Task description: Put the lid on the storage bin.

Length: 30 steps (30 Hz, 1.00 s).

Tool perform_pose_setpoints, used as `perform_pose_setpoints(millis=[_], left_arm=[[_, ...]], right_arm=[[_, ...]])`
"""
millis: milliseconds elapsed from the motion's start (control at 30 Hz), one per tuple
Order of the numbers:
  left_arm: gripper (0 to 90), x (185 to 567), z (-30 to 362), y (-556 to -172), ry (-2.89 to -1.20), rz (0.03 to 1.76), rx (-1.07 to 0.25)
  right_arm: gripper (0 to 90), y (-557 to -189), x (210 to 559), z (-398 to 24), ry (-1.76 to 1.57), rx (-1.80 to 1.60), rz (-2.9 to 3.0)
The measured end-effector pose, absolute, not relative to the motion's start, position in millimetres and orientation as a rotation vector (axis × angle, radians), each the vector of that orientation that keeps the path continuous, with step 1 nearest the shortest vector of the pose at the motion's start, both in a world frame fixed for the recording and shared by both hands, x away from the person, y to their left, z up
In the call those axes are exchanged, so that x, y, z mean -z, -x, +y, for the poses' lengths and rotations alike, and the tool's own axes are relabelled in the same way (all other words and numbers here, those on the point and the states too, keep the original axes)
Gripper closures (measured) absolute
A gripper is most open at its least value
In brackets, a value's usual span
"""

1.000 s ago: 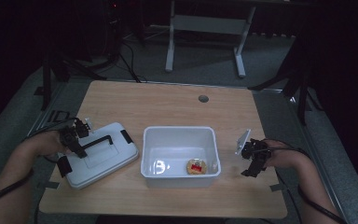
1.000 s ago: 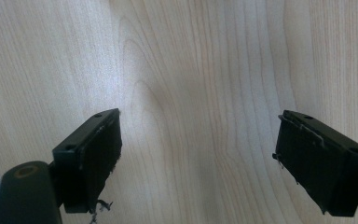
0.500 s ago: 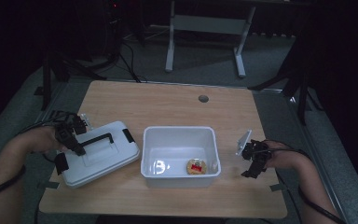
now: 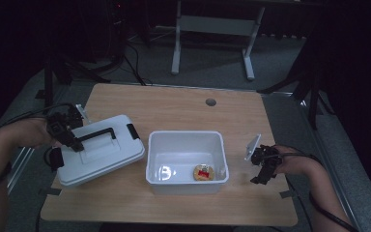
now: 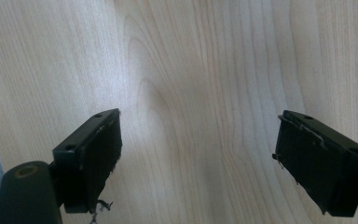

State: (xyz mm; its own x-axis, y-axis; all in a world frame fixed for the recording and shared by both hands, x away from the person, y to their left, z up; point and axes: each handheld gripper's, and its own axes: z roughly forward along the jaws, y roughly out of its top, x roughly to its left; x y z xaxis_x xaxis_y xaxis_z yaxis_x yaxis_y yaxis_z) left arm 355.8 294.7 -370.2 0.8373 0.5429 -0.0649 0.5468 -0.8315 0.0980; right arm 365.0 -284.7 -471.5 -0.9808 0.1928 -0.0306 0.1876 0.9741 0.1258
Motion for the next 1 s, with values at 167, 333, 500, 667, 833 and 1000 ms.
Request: perform_pose_setpoints(millis=[167,333,500,667,833,1000], left_arm=[[83.2,355,291,-354,-2.904,0.847,0.029],[83.2,334,284,-350,-2.906,0.804,0.007],[83.2,314,270,-347,-2.897,0.739,-0.029],[83.2,304,253,-347,-2.895,0.677,-0.044],[83.1,297,234,-349,-2.887,0.614,-0.043],[83.2,294,210,-353,-2.89,0.539,-0.039]], right_arm=[[14.3,-365,471,-284,-0.297,-0.194,3.077],[14.3,-366,472,-285,-0.307,-0.189,3.077],[14.3,-365,473,-283,-0.313,-0.181,3.08],[14.3,-365,473,-283,-0.312,-0.18,3.083],[14.3,-365,474,-282,-0.306,-0.18,3.082],[14.3,-364,473,-280,-0.291,-0.187,3.081]])
